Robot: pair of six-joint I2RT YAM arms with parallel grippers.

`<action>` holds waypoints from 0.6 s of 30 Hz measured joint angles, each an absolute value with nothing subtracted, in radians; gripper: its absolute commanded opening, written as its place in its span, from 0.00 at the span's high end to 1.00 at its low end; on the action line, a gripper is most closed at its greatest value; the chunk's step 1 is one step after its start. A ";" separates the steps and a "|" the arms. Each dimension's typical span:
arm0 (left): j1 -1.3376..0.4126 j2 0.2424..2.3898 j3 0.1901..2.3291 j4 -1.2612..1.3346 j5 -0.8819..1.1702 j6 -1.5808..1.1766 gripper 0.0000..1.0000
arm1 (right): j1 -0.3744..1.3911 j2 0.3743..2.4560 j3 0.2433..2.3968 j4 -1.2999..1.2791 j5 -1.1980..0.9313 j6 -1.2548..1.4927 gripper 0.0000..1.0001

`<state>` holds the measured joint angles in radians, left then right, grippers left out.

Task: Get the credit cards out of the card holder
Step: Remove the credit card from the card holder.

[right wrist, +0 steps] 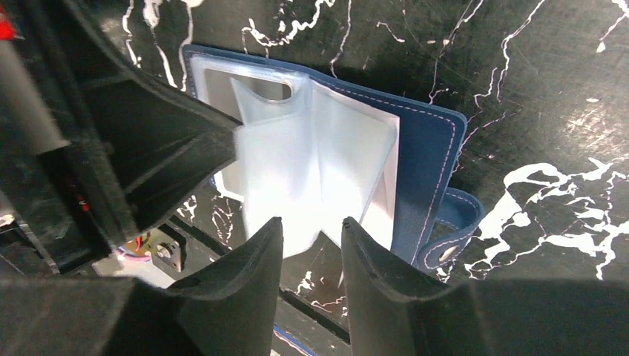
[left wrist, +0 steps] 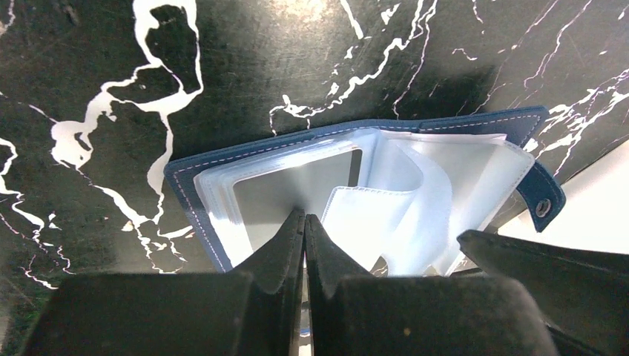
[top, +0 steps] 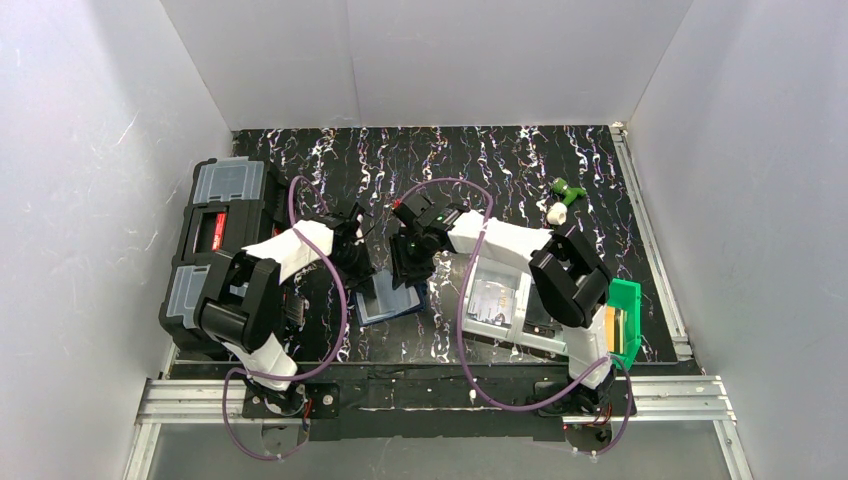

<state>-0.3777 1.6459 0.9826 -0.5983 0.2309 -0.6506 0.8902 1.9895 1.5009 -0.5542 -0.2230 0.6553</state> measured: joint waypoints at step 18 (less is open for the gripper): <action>-0.456 1.675 1.056 -0.557 0.254 -0.666 0.97 | 0.873 1.826 1.497 -0.629 -0.123 0.647 0.57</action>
<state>-0.4558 1.6752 1.0564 -0.5572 0.2535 -0.6664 0.8728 1.8262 1.4968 -0.6285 -0.1226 0.6468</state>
